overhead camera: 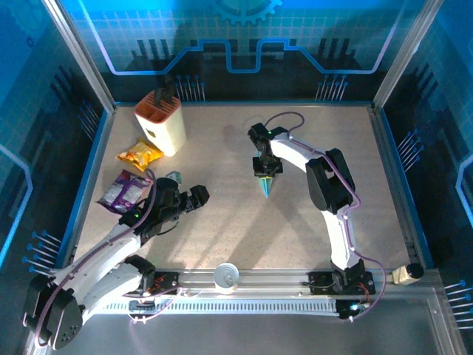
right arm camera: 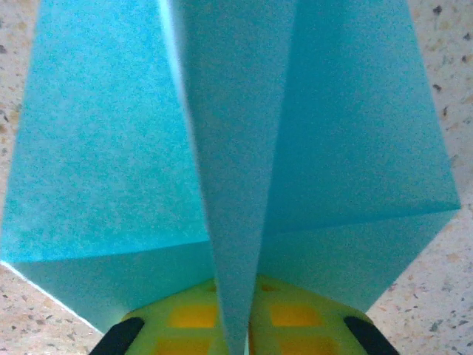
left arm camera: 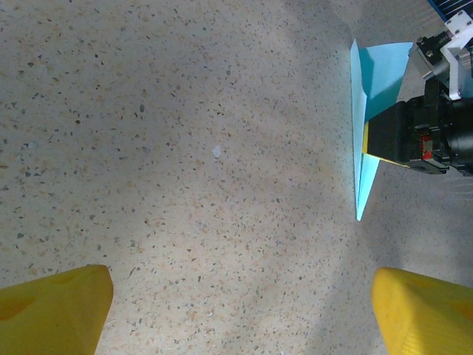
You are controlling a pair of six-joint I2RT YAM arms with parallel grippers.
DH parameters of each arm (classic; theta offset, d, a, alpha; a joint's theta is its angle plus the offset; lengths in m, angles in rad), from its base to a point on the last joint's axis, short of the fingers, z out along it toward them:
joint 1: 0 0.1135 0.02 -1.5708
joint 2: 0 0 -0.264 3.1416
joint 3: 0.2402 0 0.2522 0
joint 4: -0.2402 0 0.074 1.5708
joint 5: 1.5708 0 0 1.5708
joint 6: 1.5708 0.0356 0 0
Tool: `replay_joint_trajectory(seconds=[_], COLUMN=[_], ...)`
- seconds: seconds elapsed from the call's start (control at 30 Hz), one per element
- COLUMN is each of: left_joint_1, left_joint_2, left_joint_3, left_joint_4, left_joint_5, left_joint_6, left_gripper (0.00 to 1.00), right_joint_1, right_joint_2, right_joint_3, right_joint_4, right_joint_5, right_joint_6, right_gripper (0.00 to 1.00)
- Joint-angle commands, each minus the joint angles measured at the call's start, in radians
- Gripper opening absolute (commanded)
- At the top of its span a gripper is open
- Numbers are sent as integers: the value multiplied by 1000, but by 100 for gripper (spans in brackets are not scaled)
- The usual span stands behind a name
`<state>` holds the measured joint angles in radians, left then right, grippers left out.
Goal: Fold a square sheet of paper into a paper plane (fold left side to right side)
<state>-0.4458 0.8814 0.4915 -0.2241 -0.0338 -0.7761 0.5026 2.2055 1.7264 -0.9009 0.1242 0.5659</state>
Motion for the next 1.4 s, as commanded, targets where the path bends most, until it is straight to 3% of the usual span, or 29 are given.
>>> replay_joint_trajectory(seconds=[0.0,0.53,1.03,1.23,1.37], left_joint_1=[10,43,246,344,397], left_joint_2=[-13,-13,25,24,13], left_joint_3=[-5,46,108,129,161], left_joint_4=[-18,-93,-100,-117,-157], left_joint_5=[11,2,188,244,219], left_joint_6=[9,1,42,71,135], left_gripper=[92,93,94,94,94], right_joint_1=[-10,22,31,42,36], right_joint_2=[20,7,-146,-295,-518], right_joint_3=[9,-21,-79,-172,-329], right_joint_4=[-25,-17,-8,-24,31], right_joint_5=[14,95,32,34,69], right_joint_6=[17,-1,-25,-64,-117], right_gripper=[20,47,56,62,73])
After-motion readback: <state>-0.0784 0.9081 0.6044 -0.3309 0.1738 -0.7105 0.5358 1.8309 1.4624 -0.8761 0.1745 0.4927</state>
